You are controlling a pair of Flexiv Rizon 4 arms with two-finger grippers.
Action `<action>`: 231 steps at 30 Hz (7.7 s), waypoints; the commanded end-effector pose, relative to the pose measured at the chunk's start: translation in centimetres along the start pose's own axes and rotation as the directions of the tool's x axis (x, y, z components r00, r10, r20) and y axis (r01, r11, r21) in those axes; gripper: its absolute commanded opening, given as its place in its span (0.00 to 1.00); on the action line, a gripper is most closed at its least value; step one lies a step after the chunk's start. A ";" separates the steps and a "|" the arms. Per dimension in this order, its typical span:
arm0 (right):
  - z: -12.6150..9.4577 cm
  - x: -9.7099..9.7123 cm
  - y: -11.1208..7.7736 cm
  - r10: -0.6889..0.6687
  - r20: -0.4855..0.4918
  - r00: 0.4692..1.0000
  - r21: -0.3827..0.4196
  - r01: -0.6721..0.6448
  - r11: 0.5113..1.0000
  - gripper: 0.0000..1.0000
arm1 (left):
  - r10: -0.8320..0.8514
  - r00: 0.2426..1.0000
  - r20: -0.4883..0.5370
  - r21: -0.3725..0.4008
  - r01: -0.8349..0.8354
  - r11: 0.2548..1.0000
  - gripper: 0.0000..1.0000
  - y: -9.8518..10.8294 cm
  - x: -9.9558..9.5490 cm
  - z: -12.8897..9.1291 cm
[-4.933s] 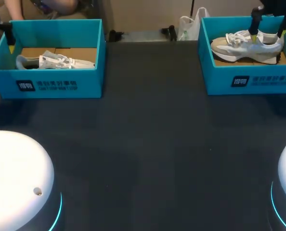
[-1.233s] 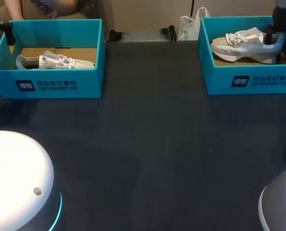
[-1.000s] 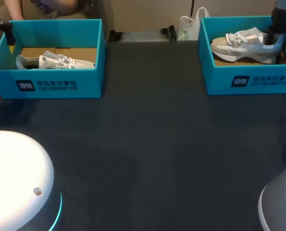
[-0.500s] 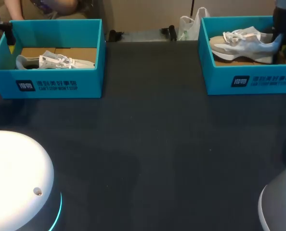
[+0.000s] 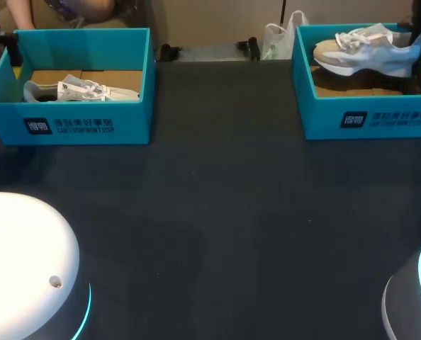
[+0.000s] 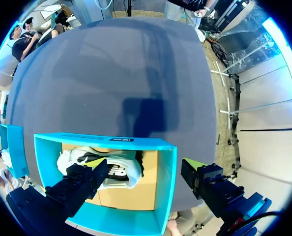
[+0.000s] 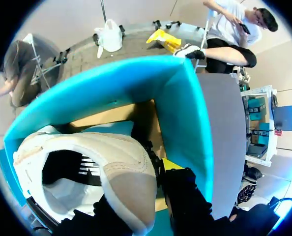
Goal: Take the shoe out of the shoebox, open the shoe tongue, remove and reinsert the insole, then place the shoe into the shoebox
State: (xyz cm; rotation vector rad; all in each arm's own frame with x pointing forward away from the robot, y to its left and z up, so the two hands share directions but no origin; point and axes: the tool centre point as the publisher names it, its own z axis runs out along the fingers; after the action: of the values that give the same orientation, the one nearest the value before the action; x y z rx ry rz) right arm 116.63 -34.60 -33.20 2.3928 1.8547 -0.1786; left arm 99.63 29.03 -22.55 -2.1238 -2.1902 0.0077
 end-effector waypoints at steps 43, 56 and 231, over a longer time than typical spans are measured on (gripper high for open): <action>-17.5 -1.9 -12.7 0.065 0.049 0.997 -0.198 -0.054 0.979 0.00 | 0.001 1.000 -0.001 -0.001 -0.001 1.000 1.00 -0.1 0.0 0.0; -23.1 2.6 -17.7 0.104 0.065 0.992 -0.233 -0.087 0.969 0.00 | 0.001 1.000 -0.001 -0.001 -0.001 1.000 1.00 -0.1 0.0 0.0; -6.3 32.6 -58.1 -0.240 -0.099 0.966 0.051 0.245 0.968 1.00 | 0.001 1.000 -0.001 -0.001 -0.001 1.000 1.00 -0.1 0.0 0.0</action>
State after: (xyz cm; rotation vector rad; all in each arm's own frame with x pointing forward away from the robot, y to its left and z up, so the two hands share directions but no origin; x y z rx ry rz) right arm 68.88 12.92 -35.90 2.2463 2.2045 -0.2030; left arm 99.63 29.02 -22.55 -2.1239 -2.1901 0.0078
